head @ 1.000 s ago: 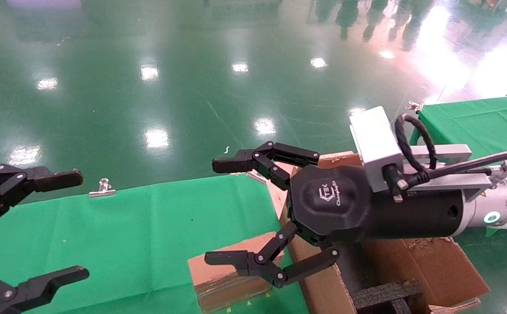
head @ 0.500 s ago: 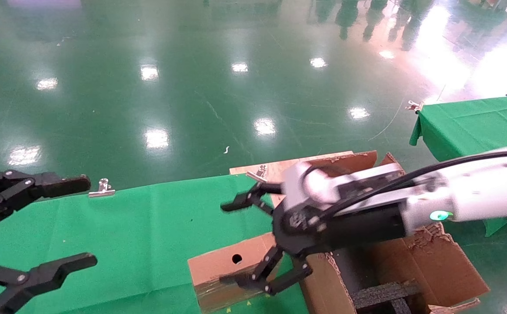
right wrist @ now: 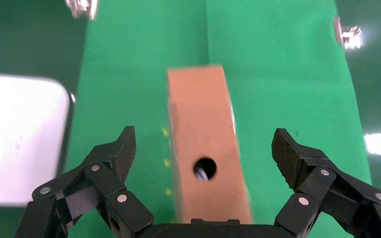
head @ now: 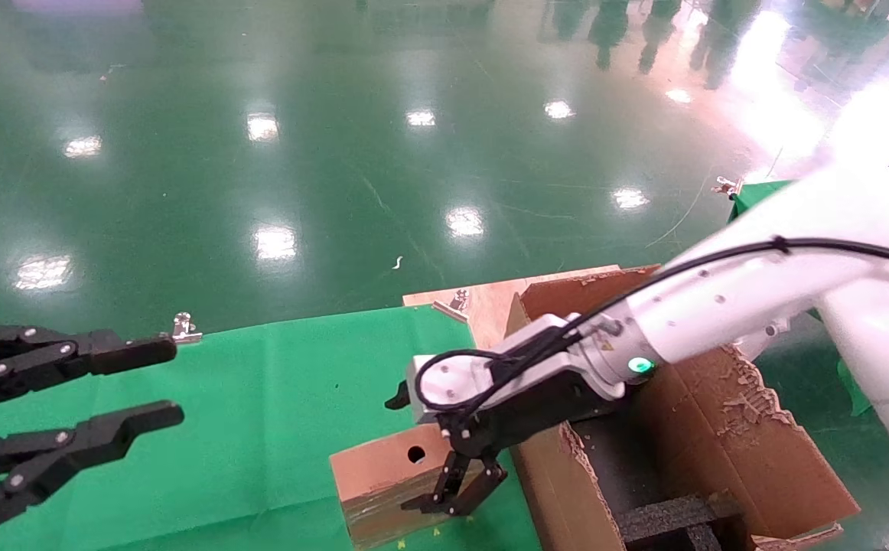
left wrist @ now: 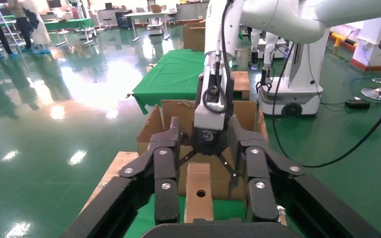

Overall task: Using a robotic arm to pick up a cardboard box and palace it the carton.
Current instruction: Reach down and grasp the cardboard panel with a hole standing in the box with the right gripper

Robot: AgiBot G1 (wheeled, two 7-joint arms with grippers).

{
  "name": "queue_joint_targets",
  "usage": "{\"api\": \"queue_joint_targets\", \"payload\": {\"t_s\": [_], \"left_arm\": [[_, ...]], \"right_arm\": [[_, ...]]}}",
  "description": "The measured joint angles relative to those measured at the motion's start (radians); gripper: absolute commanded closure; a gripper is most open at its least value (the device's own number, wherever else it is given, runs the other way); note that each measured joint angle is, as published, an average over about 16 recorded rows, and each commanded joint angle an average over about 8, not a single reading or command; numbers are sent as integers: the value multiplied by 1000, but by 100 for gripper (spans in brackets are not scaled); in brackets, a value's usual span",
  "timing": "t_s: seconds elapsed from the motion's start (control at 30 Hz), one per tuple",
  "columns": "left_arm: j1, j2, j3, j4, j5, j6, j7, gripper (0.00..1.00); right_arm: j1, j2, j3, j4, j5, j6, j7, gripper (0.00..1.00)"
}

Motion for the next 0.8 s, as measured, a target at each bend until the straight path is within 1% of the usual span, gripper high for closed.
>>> {"api": "queue_joint_targets", "payload": {"t_s": [0.17,0.2,0.23,0.27,0.3,0.43,0.47,0.5,0.53,0.57,0.8], "left_arm": [[0,0,0,0,0,0,0,100],[0,0,0,0,0,0,0,97],[0,0,0,0,0,0,0,85],[0,0,0,0,0,0,0,72],[0,0,0,0,0,0,0,60],[0,0,0,0,0,0,0,10],[0,0,0,0,0,0,0,0],[0,0,0,0,0,0,0,0],[0,0,0,0,-1,0,0,0],[0,0,0,0,-1,0,0,0],[0,0,0,0,-1,0,0,0]], "right_arm": [[51,-53,-65,-6,-91,-4,-9,0],[59,-62,-76,-6,-106,-4,-11,0],[66,-70,-87,-6,-120,-4,-12,0],[74,-78,-97,-6,-134,-4,-13,7],[81,-86,-107,-5,-147,-4,-14,18],[102,-109,-139,-2,-185,-3,-17,68],[106,-113,-145,-1,-192,-3,-18,80],[109,-117,-150,0,-198,-3,-18,93],[112,-120,-154,0,-202,-2,-18,99],[114,-122,-157,1,-206,-2,-19,100],[118,-126,-164,2,-212,-1,-19,100]]}}
